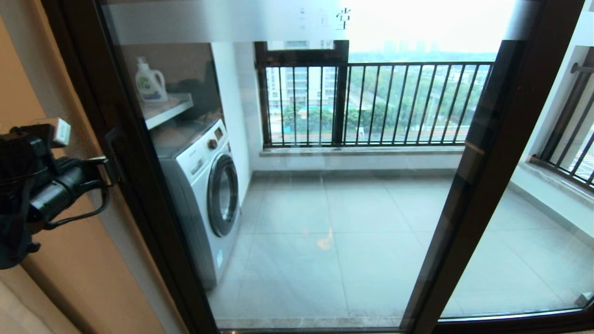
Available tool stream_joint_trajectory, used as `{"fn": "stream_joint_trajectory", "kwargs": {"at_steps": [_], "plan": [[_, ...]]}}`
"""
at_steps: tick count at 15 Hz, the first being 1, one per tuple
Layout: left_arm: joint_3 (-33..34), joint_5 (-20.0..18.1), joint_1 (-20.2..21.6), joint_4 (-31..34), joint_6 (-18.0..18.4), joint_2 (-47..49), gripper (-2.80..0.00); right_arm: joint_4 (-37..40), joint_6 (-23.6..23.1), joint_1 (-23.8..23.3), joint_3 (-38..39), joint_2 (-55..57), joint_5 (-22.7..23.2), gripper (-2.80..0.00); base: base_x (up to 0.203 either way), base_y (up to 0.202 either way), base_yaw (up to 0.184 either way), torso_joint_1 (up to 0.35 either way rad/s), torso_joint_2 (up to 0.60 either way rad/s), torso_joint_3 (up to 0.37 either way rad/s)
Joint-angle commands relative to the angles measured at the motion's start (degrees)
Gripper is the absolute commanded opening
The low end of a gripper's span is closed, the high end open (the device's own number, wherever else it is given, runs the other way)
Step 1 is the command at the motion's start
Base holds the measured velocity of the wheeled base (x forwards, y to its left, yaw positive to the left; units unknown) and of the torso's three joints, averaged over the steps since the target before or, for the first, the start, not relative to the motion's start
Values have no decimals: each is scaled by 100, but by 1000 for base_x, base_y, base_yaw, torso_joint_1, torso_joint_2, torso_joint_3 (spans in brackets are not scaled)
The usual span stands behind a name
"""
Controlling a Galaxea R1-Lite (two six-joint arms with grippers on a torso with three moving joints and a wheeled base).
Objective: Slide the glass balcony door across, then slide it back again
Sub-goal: Close the slid door
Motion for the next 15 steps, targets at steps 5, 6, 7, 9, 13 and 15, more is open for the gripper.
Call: {"fn": "stream_joint_trajectory", "kwargs": {"at_steps": [5, 6, 7, 9, 13, 15], "plan": [[198, -1252, 794, -34, -9, 88, -280, -4, -4, 0, 53, 7, 3, -280, 0, 0, 0, 0, 0, 0], [56, -1284, 795, -36, -6, 187, -280, -4, -4, 0, 53, 7, 3, -280, 0, 0, 0, 0, 0, 0], [-52, -1300, 784, -36, -5, 313, -280, -4, -4, 0, 53, 7, 3, -280, 0, 0, 0, 0, 0, 0], [-178, -1304, 720, -36, -5, 485, -280, -4, -4, 0, 53, 7, 3, -280, 0, 0, 0, 0, 0, 0], [-675, -1287, 672, -36, 64, 1086, -280, -4, -4, 0, 53, 7, 3, -280, 0, 0, 0, 0, 0, 0], [-858, -1286, 669, -36, 85, 1373, -280, -4, -4, 0, 53, 7, 3, -280, 0, 0, 0, 0, 0, 0]]}}
